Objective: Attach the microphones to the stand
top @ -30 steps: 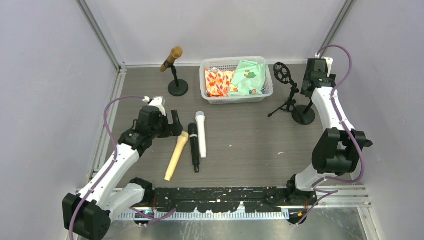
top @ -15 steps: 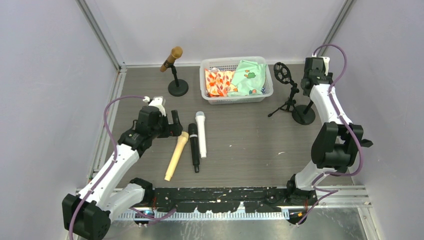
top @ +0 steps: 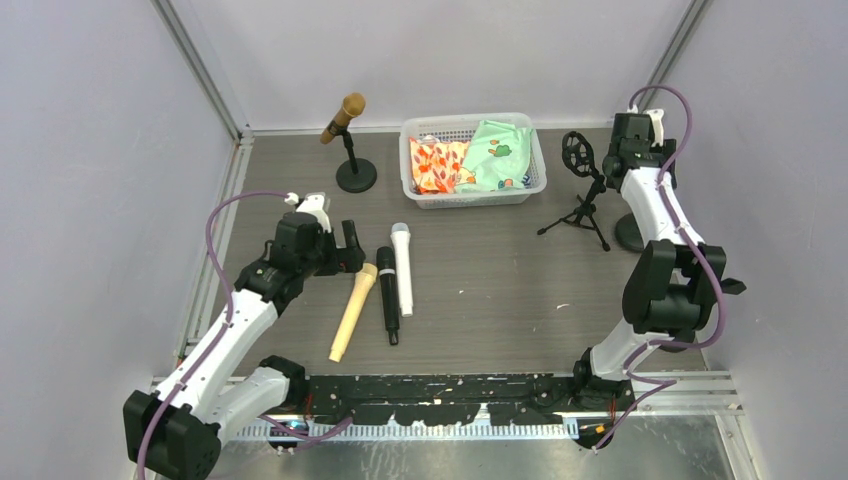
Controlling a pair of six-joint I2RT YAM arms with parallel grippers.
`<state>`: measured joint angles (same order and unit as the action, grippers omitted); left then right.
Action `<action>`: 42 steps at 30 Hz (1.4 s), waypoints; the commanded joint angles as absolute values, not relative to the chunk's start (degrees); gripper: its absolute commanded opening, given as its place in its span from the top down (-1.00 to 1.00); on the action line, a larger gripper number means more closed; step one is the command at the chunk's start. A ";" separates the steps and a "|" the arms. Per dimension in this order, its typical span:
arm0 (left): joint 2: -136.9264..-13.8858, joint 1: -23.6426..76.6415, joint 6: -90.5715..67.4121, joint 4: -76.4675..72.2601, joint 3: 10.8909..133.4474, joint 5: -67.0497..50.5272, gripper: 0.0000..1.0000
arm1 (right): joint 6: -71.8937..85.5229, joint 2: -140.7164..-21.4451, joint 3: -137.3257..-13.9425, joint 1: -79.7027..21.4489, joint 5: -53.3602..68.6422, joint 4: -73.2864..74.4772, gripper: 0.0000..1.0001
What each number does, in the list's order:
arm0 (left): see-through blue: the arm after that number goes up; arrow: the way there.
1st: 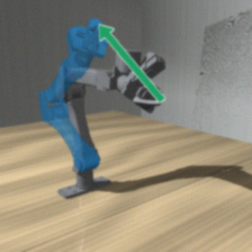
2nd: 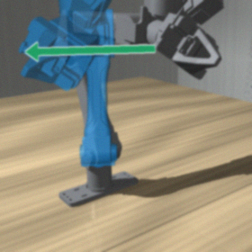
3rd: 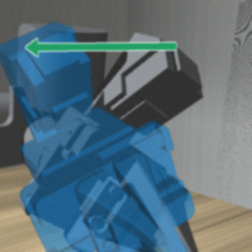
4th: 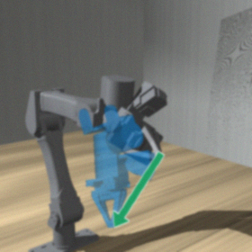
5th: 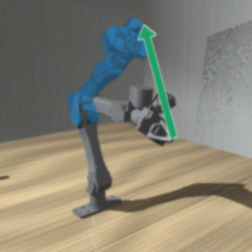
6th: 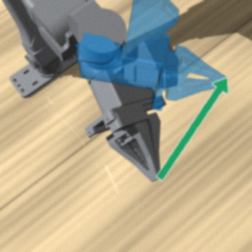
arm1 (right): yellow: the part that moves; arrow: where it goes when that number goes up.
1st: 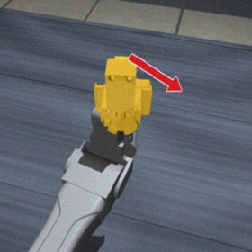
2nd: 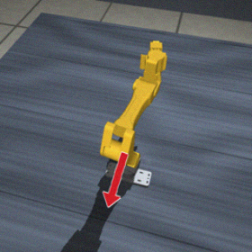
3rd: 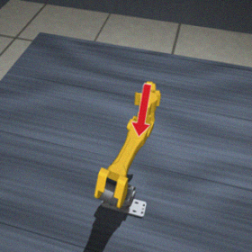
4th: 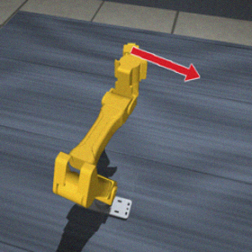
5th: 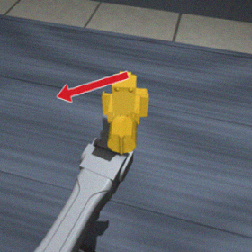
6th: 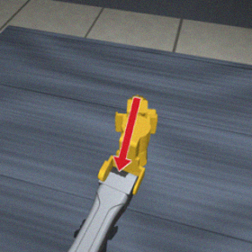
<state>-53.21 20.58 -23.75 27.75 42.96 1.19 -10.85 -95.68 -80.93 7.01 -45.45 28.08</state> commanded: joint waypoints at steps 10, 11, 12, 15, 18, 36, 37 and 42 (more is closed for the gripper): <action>-52.09 21.39 -23.29 26.70 45.16 0.57 -1.00 | -3.10 -82.92 -87.65 6.68 -38.67 40.61 0.54; -52.26 21.56 -23.29 26.69 45.17 0.54 -1.00 | -3.06 -81.68 -87.37 6.37 -38.60 41.86 0.54; -52.33 21.68 -23.29 26.65 45.22 0.53 -1.00 | -3.01 -80.27 -87.29 6.07 -38.63 43.45 0.54; -52.46 22.10 -23.29 26.38 45.26 0.37 -0.99 | -2.84 -76.82 -87.96 4.77 -38.61 47.92 0.57; -52.64 22.15 -23.25 26.64 45.50 0.27 -0.99 | -3.43 -74.66 -90.36 2.45 -39.93 53.62 0.56; -53.49 22.06 -24.21 28.38 46.14 4.03 -0.99 | 9.18 -79.51 -93.56 -42.17 -51.03 63.01 0.55; -53.44 22.06 -24.42 28.29 46.14 4.20 -0.99 | 8.77 -80.24 -93.39 -43.48 -50.98 60.91 0.56; -53.48 22.05 -25.94 28.05 45.82 4.96 -0.99 | 5.73 -86.54 -93.72 -51.60 -52.24 49.77 0.57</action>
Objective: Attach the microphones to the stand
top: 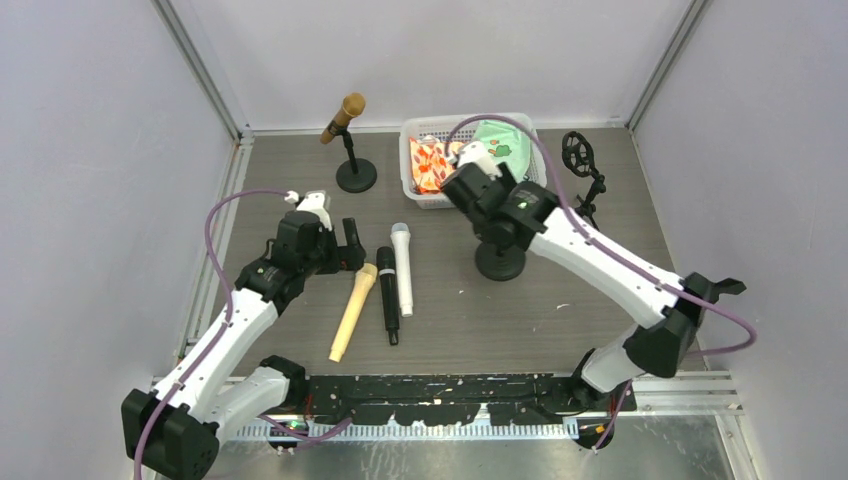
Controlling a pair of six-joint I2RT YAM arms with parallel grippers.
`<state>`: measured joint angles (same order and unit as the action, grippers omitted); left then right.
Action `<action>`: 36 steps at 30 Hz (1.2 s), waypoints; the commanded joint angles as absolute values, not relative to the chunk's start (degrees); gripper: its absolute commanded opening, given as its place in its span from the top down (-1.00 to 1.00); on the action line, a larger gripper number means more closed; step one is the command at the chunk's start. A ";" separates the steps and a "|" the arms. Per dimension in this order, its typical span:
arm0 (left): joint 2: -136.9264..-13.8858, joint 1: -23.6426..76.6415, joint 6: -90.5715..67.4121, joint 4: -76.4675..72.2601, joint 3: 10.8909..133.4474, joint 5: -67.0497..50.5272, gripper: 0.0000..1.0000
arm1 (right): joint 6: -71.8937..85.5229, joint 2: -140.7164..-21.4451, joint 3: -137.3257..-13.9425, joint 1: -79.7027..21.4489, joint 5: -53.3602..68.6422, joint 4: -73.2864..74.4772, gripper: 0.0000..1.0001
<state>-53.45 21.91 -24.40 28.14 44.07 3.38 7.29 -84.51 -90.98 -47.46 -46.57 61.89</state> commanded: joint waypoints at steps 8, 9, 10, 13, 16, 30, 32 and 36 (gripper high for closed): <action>-53.57 22.06 -29.67 28.61 45.02 11.59 -0.94 | -1.03 -91.88 -88.17 -55.30 -55.42 30.95 0.55; -53.72 22.06 -30.59 28.79 44.67 12.35 -0.94 | -1.79 -92.44 -87.60 -55.48 -55.23 29.72 0.51; -54.00 22.06 -31.63 29.02 44.30 13.25 -0.94 | -2.37 -93.11 -87.03 -55.60 -54.95 28.57 0.49; -55.62 22.06 -35.44 29.97 43.78 16.02 -0.95 | -3.24 -95.52 -86.92 -55.63 -53.80 28.45 0.37; -57.56 22.06 -39.74 30.43 43.77 19.07 -0.97 | -2.66 -96.81 -86.76 -55.64 -51.70 28.48 0.27; -69.55 21.52 -53.22 30.59 49.08 25.78 -0.99 | 3.64 -92.58 -84.25 -55.64 -39.85 30.63 -0.65; -71.12 20.88 -55.63 30.81 49.51 26.46 -1.00 | 4.30 -90.03 -83.91 -55.64 -39.20 30.79 -0.68; -74.08 18.84 -62.82 31.27 49.58 27.51 -1.00 | 4.77 -84.53 -82.90 -55.69 -37.83 30.14 -0.68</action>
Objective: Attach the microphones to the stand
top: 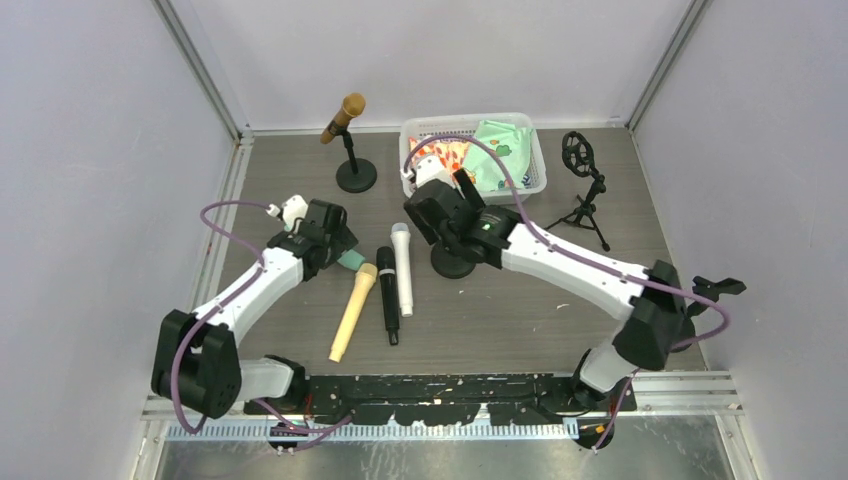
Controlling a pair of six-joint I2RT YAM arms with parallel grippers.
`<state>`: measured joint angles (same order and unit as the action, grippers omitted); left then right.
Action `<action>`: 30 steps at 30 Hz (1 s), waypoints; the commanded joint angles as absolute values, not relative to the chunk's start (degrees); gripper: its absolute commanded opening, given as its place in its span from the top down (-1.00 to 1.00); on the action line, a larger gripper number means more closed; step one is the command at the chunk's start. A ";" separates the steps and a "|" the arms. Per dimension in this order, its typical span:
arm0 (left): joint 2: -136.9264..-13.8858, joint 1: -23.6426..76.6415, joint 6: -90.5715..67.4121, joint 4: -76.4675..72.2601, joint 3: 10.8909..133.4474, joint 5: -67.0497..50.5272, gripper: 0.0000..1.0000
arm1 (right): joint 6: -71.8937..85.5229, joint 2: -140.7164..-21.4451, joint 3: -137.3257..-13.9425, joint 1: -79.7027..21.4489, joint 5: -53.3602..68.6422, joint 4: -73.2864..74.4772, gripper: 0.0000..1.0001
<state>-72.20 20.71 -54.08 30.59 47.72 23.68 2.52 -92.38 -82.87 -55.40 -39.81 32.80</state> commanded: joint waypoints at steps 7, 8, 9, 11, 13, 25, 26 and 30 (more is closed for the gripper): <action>-81.12 17.89 -71.38 28.99 52.04 28.43 -0.99 | 3.65 -77.09 -82.41 -55.72 -39.10 30.33 -0.68; -82.62 17.80 -71.87 29.34 53.09 28.58 -0.99 | 3.63 -76.36 -82.23 -55.64 -39.11 30.32 -0.68; -83.97 17.76 -72.47 29.85 54.16 28.94 -0.99 | 3.55 -75.54 -82.00 -55.66 -39.30 30.37 -0.68; -86.46 17.60 -73.70 30.86 55.74 29.74 -0.95 | 3.29 -74.24 -81.27 -55.66 -39.71 30.32 -0.68; -88.51 17.44 -75.76 30.99 56.14 30.99 -0.87 | 2.96 -73.02 -80.25 -55.59 -40.49 30.32 -0.68; -97.02 14.73 -79.42 29.75 57.05 28.76 -0.56 | 2.21 -68.56 -75.07 -54.91 -44.56 29.36 -0.65; -97.61 14.62 -79.20 29.61 57.28 28.79 -0.50 | 2.20 -68.43 -74.80 -54.75 -44.70 29.29 -0.63; -98.68 14.01 -78.19 28.46 57.39 28.18 -0.23 | 2.03 -67.87 -74.40 -54.43 -45.72 29.06 -0.62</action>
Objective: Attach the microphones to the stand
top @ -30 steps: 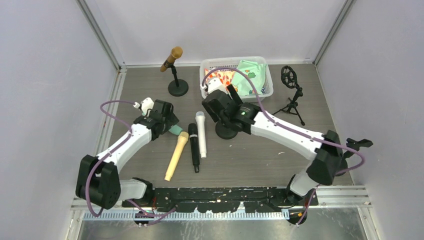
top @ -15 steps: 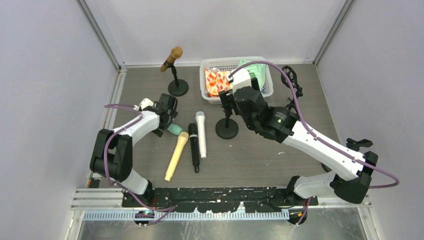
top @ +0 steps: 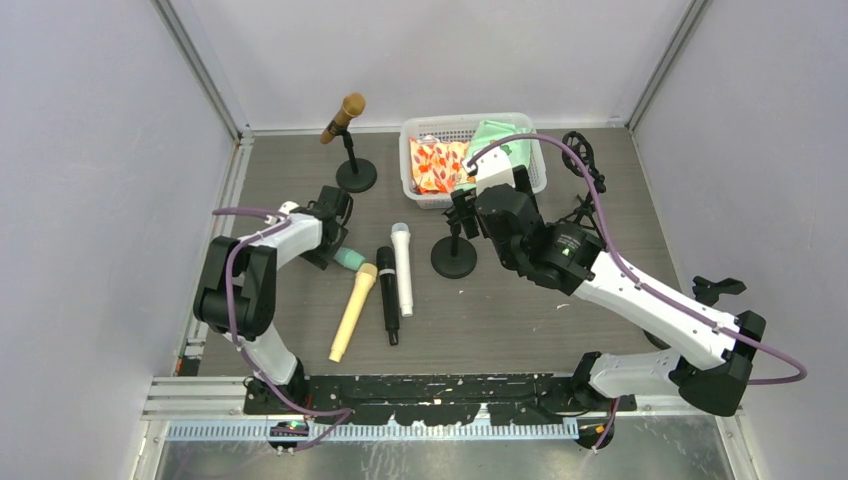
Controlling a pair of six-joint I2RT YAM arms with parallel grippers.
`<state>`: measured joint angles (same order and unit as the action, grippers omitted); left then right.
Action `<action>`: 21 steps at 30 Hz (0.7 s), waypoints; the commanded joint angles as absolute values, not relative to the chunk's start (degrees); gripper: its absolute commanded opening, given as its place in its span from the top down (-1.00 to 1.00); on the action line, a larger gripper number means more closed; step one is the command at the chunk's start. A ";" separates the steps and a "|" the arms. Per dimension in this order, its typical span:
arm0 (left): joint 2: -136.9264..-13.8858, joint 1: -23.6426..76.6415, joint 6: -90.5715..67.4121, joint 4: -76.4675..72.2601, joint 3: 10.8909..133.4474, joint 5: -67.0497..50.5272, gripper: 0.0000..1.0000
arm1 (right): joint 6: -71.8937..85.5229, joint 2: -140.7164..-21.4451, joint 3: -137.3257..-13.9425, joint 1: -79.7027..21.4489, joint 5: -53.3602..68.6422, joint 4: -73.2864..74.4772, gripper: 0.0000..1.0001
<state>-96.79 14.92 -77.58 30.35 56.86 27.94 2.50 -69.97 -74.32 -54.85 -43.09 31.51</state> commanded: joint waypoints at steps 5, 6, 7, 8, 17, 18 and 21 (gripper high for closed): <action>-95.01 13.65 -76.06 27.06 55.85 29.64 0.19 | 2.11 -66.69 -73.79 -53.83 -46.62 28.59 -0.58; -93.92 13.44 -75.39 27.26 55.78 29.95 0.25 | 2.23 -66.57 -73.75 -53.72 -46.54 28.56 -0.58; -92.81 13.26 -74.51 27.57 55.79 30.20 0.32 | 2.49 -66.69 -73.85 -53.65 -46.27 28.93 -0.57; -91.27 13.15 -73.62 27.75 55.72 30.80 0.40 | 2.91 -66.95 -74.09 -53.66 -45.74 29.57 -0.57; -69.07 13.01 -56.02 12.81 50.47 28.97 0.99 | 7.58 -64.85 -70.51 -53.66 -34.60 24.97 -0.57; -66.85 13.01 -54.01 9.83 49.17 26.22 0.99 | 7.74 -64.09 -69.77 -53.67 -31.24 23.52 -0.57; -61.22 13.01 -52.25 1.11 47.34 15.16 0.99 | 8.44 -61.97 -67.09 -53.68 -22.22 17.88 -0.58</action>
<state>-66.48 13.34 -59.22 16.03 49.65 26.15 6.26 -65.91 -68.95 -53.78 -34.30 27.33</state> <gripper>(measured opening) 0.392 0.787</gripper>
